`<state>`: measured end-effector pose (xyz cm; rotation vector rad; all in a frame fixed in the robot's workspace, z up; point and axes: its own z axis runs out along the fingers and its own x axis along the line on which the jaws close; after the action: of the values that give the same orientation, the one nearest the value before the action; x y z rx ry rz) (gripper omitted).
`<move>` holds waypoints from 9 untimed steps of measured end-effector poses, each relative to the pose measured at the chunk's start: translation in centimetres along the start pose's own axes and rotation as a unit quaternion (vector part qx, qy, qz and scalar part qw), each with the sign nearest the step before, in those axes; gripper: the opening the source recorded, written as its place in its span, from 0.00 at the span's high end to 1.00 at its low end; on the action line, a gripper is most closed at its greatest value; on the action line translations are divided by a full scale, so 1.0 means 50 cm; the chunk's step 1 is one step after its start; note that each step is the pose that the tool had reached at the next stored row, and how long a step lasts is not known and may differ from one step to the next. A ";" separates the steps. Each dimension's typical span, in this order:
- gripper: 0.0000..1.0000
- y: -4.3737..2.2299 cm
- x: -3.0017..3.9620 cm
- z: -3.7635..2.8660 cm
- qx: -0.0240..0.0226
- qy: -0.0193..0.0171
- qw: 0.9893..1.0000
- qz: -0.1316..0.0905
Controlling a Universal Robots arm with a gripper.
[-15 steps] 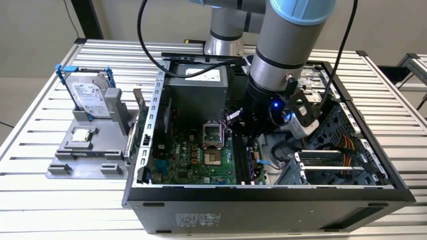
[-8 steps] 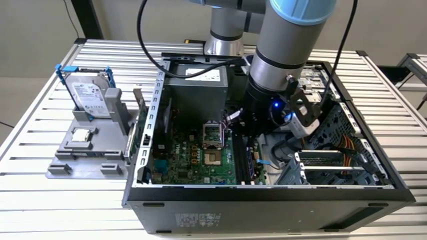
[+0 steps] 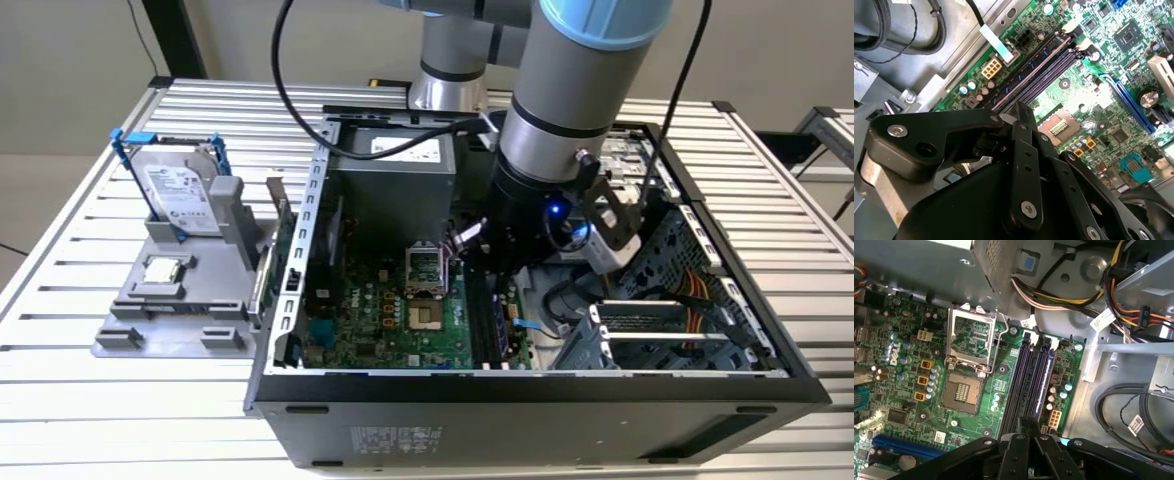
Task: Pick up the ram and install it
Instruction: 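Press down the ram until it locks into place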
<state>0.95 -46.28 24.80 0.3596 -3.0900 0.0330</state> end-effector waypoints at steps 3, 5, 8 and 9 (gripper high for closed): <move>1.00 0.000 0.000 0.000 0.000 0.000 1.000 -0.013; 1.00 0.000 0.000 0.000 0.001 0.000 1.000 -0.022; 1.00 0.000 0.000 0.000 0.001 -0.001 0.999 -0.034; 1.00 0.000 0.000 0.000 0.001 -0.001 0.999 -0.039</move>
<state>0.95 -46.28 24.80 0.4788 -3.0745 0.0347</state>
